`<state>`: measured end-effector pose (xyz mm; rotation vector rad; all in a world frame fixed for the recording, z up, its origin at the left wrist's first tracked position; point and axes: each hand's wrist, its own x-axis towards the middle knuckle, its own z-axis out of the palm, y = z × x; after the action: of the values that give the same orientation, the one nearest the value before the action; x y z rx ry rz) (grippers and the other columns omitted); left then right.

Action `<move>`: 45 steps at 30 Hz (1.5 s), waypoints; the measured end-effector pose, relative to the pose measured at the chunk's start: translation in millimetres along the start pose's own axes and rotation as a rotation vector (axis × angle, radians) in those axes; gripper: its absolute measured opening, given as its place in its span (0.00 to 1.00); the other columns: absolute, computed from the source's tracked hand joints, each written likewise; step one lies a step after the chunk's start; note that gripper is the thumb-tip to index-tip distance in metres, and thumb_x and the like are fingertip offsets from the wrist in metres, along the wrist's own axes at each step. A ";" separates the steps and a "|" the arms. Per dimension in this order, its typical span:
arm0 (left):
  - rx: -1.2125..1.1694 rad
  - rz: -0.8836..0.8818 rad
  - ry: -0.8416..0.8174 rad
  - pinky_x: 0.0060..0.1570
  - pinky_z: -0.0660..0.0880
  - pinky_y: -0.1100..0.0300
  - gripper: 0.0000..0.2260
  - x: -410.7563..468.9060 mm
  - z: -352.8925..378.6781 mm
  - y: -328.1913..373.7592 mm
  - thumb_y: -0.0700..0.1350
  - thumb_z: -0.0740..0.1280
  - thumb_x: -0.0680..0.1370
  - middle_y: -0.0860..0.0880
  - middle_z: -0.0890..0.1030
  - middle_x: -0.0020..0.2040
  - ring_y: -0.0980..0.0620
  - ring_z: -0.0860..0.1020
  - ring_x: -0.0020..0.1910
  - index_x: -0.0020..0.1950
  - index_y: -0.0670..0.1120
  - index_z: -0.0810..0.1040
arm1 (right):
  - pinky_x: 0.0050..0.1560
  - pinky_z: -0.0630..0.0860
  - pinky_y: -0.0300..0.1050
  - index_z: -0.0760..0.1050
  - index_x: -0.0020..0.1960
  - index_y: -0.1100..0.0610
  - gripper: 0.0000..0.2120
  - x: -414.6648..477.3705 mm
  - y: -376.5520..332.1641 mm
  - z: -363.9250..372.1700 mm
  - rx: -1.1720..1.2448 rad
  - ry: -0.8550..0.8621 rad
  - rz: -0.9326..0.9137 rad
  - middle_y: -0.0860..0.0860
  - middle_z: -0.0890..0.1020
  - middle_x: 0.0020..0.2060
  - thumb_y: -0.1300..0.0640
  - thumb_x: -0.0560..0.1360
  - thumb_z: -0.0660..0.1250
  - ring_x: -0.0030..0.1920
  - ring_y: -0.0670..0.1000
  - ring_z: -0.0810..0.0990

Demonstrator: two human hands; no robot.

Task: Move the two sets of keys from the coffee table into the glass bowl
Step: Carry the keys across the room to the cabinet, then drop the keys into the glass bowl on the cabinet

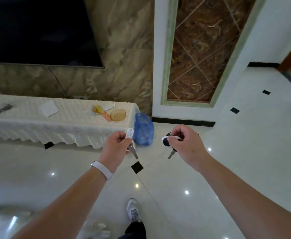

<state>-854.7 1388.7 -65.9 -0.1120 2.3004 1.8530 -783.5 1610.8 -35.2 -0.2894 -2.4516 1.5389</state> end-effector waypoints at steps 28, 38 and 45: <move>-0.008 -0.066 0.234 0.30 0.75 0.66 0.05 358.0 -131.9 32.9 0.44 0.67 0.74 0.54 0.84 0.35 0.58 0.81 0.33 0.40 0.53 0.79 | 0.27 0.73 0.36 0.74 0.37 0.47 0.08 389.6 -39.1 205.2 -0.056 -0.267 0.029 0.46 0.79 0.31 0.56 0.70 0.72 0.30 0.46 0.77; -0.005 -0.198 0.417 0.31 0.75 0.61 0.04 477.4 -91.8 46.2 0.40 0.67 0.75 0.47 0.83 0.36 0.53 0.80 0.34 0.40 0.46 0.77 | 0.36 0.78 0.46 0.75 0.41 0.49 0.05 538.4 -5.4 232.4 -0.058 -0.464 0.040 0.48 0.80 0.37 0.56 0.72 0.70 0.37 0.49 0.79; 0.017 -0.282 0.456 0.31 0.74 0.61 0.04 530.5 -82.9 37.7 0.39 0.67 0.75 0.43 0.83 0.40 0.49 0.79 0.37 0.40 0.45 0.76 | 0.36 0.78 0.46 0.74 0.41 0.49 0.06 595.6 24.5 264.6 -0.084 -0.561 0.084 0.47 0.80 0.37 0.57 0.72 0.71 0.37 0.49 0.79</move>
<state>-1389.2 1346.5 -114.0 -0.8914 2.4095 1.8005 -1429.3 1565.8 -114.8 0.0383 -2.9611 1.7407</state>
